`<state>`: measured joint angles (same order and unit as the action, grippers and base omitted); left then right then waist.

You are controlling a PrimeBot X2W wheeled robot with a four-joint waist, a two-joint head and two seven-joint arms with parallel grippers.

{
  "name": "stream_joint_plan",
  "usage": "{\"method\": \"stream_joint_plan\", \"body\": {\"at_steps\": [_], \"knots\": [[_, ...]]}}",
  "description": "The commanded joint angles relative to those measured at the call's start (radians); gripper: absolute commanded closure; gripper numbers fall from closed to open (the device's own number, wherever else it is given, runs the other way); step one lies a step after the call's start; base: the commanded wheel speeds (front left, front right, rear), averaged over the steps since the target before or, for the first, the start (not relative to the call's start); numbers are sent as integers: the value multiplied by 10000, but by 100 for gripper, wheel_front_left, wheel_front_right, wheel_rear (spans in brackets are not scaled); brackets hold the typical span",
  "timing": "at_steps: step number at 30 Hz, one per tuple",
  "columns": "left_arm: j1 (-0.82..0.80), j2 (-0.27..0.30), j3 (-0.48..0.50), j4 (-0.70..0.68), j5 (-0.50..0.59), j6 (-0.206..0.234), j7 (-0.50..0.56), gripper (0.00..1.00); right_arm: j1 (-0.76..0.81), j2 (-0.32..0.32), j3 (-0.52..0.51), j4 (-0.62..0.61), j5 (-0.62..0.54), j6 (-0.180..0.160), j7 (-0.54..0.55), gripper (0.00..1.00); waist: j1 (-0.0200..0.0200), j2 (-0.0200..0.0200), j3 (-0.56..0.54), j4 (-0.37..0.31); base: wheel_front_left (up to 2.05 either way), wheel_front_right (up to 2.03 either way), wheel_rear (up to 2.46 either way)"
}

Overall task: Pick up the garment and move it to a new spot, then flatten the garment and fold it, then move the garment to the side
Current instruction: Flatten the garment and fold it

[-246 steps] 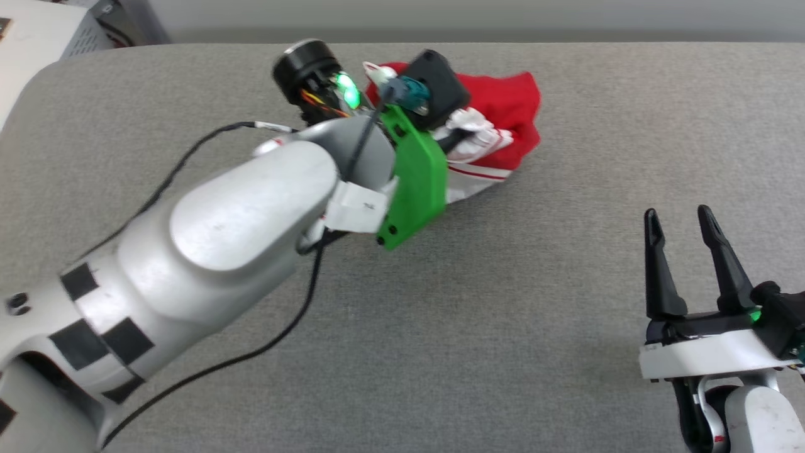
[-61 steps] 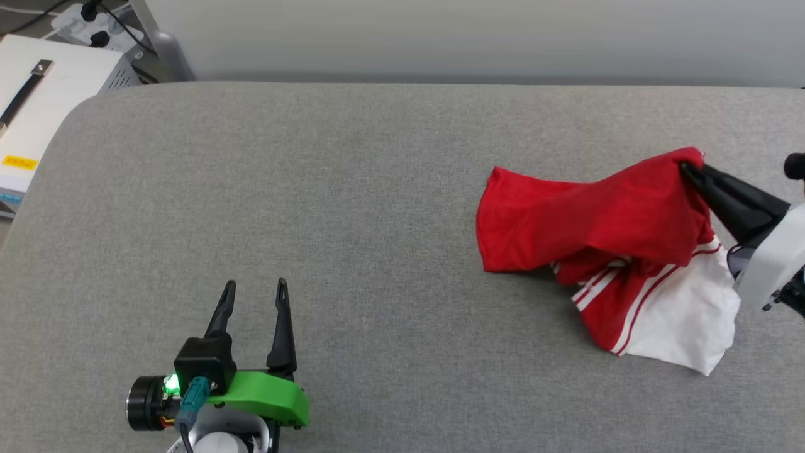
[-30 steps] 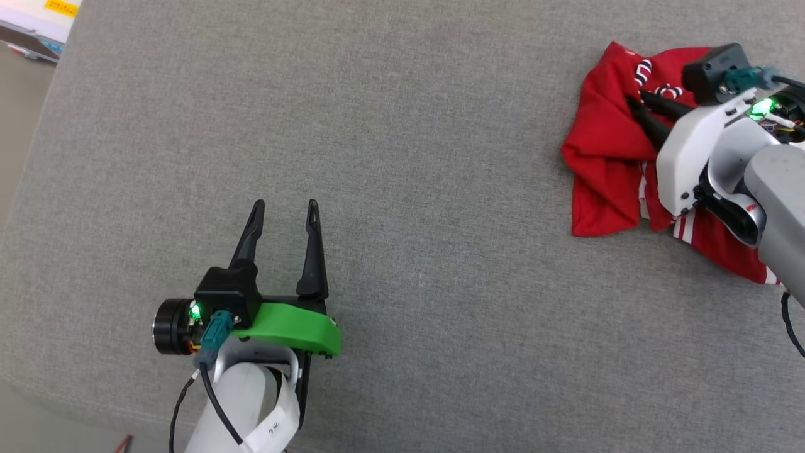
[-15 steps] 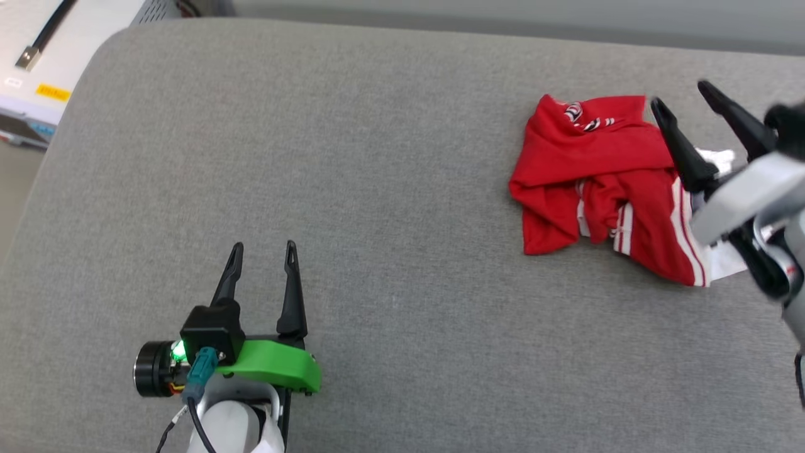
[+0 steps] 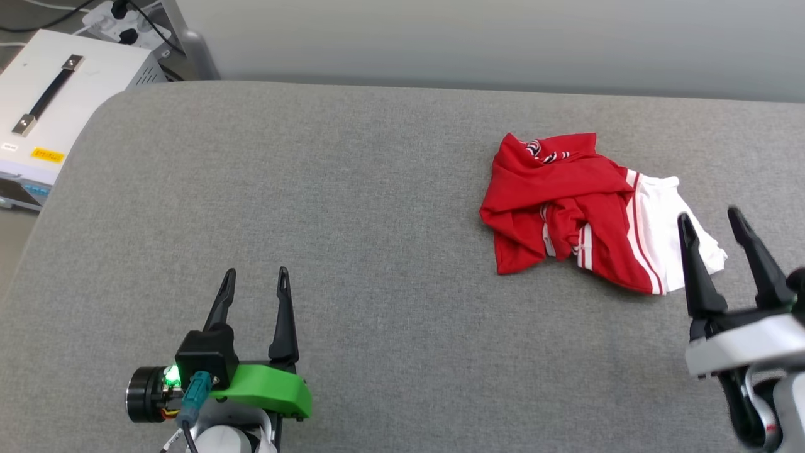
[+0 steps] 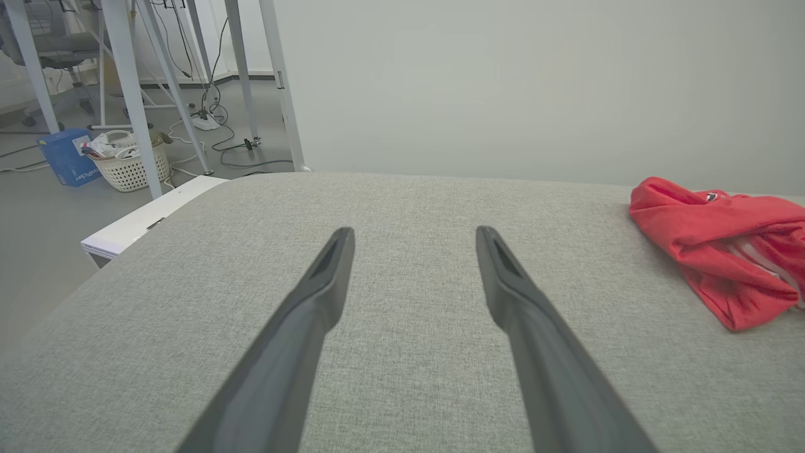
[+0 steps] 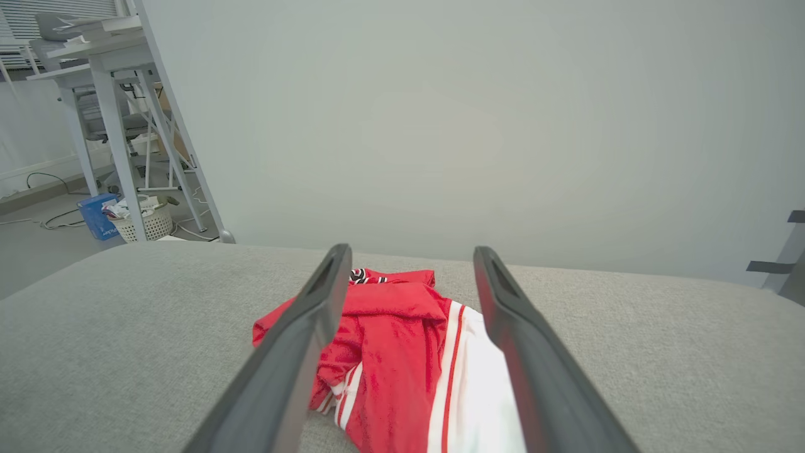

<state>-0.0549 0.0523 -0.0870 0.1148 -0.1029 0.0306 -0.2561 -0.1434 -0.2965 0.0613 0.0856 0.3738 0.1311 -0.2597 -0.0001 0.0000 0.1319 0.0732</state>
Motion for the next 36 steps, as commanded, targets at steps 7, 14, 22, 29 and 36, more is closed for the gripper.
{"method": "stream_joint_plan", "body": {"at_steps": [7,14,22,29,36], "knots": [[341,-20,16,-213,232,-174,-57,0,1531,1022,-716,-675,-503,-4,-20,0,1,0,-361,-164,0,0,0],[381,-20,33,-247,266,-197,-57,0,1614,985,-1139,-914,-596,-4,-20,0,1,0,-458,-335,0,0,0],[177,-20,-67,-328,257,-220,-57,0,-247,-954,-1042,-222,-258,-4,638,0,1,0,-133,-311,0,0,0],[-157,-20,-231,-412,154,-157,-57,0,-2031,-3171,836,1012,1811,-4,4831,0,1,0,560,-58,0,0,0],[-690,-20,-507,-513,1,-26,-57,0,-3416,-4239,2200,2451,3791,-4,8201,0,1,0,1529,292,0,0,0]]}}
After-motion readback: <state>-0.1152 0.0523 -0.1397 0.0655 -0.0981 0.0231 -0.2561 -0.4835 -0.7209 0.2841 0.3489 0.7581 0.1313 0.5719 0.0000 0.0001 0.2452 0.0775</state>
